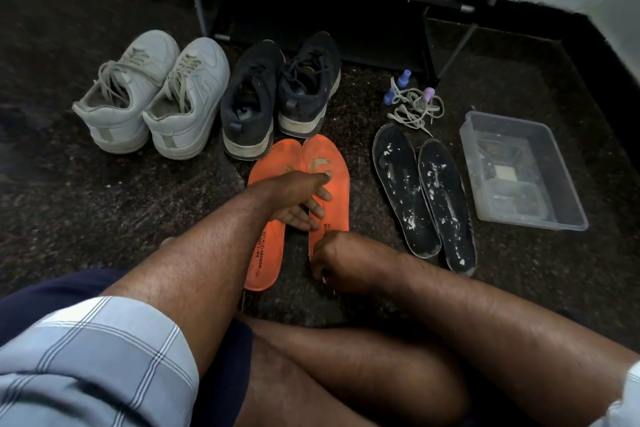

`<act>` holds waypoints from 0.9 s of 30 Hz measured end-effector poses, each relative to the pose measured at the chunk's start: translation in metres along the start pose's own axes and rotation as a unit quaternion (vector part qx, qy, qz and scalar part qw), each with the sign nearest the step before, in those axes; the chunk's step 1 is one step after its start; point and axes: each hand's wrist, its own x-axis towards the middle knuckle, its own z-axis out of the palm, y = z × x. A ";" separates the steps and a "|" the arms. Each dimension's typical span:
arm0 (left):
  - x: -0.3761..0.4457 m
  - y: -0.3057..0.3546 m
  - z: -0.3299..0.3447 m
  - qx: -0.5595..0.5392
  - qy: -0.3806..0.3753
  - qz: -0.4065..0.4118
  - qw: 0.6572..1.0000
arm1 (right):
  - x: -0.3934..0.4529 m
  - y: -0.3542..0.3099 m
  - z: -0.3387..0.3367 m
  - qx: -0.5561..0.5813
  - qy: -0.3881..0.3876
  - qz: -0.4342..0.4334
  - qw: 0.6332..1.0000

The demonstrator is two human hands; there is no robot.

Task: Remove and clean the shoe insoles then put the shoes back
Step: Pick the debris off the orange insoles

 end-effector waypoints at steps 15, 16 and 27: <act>0.005 -0.003 -0.002 0.000 -0.012 0.004 1.000 | -0.005 0.016 -0.016 0.020 0.074 0.134 0.988; 0.005 -0.003 -0.002 -0.002 -0.009 0.005 1.000 | -0.007 0.014 -0.017 0.013 0.062 0.140 0.988; 0.007 -0.004 -0.001 -0.002 -0.002 0.005 1.000 | -0.002 0.025 -0.015 0.056 0.099 0.174 0.978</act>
